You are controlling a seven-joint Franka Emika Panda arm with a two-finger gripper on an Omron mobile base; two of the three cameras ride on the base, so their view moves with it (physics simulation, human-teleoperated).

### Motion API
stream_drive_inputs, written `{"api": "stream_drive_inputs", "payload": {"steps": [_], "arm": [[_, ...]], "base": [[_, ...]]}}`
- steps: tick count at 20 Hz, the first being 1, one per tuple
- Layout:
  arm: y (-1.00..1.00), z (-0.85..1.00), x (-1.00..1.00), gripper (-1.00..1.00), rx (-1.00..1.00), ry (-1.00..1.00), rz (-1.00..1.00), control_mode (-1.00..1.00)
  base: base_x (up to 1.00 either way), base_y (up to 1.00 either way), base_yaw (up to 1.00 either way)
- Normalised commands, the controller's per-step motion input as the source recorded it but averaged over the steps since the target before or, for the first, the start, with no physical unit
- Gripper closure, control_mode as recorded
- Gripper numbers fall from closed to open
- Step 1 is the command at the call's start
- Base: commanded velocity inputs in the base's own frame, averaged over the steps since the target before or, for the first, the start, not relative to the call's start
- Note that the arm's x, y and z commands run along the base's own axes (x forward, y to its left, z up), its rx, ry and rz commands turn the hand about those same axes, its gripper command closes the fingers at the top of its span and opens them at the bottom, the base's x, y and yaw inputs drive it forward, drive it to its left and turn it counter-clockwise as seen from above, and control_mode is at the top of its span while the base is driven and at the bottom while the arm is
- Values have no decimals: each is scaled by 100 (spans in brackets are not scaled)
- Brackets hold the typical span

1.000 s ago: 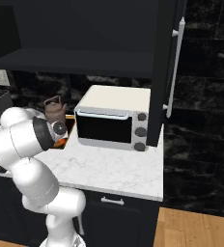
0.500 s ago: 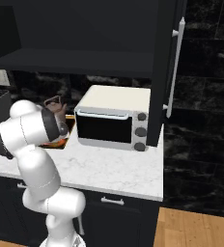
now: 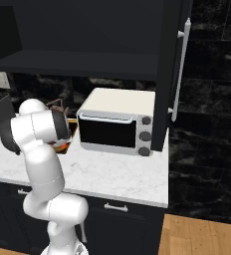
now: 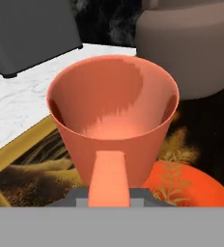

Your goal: Pick the kettle from the counter and place it on the tray. Then pick the mug from the cabinet and place it on the tray. Then close the cabinet doors.

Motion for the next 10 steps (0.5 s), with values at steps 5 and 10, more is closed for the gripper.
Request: {"api": "stream_drive_inputs", "payload": {"steps": [5,10], "arm": [[2,2,-1,-100,0,0,0,-100],[-9,31,-8,-100,0,0,0,-100]], "base": [[0,0,0],[0,0,0]]}}
